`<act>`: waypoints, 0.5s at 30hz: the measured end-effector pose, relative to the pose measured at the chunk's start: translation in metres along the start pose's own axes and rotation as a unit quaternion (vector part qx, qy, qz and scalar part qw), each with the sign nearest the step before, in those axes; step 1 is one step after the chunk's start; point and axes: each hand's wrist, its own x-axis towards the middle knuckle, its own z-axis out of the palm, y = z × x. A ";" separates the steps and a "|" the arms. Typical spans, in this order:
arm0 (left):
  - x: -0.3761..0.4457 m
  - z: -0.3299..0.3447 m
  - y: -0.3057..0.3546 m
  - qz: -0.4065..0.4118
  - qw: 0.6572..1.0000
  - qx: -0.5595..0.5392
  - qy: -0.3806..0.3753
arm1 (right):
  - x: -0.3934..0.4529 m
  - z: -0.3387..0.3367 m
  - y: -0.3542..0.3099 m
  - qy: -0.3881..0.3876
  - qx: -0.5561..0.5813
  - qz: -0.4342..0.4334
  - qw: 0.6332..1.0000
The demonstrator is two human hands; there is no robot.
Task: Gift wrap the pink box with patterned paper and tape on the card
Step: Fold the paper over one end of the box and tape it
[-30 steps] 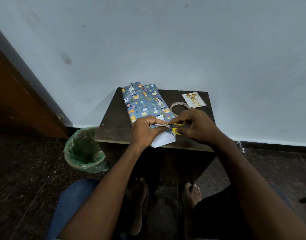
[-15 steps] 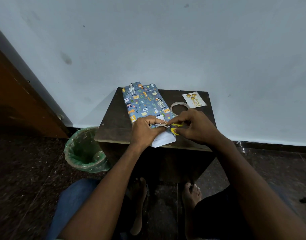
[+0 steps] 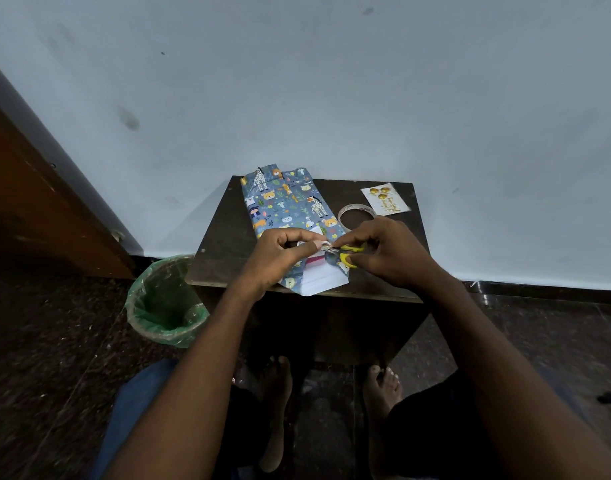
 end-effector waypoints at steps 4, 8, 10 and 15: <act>0.002 0.009 -0.004 0.004 0.998 0.009 0.066 | 0.000 -0.002 -0.003 -0.011 -0.002 0.003 1.000; 0.001 0.015 0.003 -0.028 0.991 -0.074 0.104 | -0.001 -0.002 0.001 -0.021 0.003 0.005 1.000; 0.002 0.015 0.006 -0.056 0.980 -0.141 0.131 | -0.002 -0.006 0.001 -0.030 0.039 0.014 0.999; 0.003 0.010 0.008 -0.036 0.981 -0.106 0.157 | -0.011 -0.034 0.009 0.016 0.252 0.084 0.964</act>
